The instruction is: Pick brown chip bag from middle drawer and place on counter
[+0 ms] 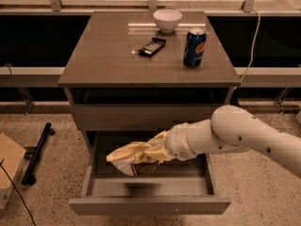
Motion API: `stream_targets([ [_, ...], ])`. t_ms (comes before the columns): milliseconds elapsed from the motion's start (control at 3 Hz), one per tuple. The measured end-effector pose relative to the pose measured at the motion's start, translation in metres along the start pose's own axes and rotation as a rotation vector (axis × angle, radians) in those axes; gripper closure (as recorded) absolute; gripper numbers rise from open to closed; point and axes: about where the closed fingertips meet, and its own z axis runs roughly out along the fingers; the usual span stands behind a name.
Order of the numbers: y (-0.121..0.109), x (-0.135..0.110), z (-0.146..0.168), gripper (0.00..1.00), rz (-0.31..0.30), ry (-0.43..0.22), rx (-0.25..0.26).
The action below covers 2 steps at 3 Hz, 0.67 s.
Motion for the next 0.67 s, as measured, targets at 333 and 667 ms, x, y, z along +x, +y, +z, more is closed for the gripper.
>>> stream_targets([
  [333, -0.006, -0.031, -0.038, 1.0, -0.112, -0.022, 0.075],
  [667, -0.009, -0.067, -0.077, 1.0, -0.236, -0.031, 0.147],
])
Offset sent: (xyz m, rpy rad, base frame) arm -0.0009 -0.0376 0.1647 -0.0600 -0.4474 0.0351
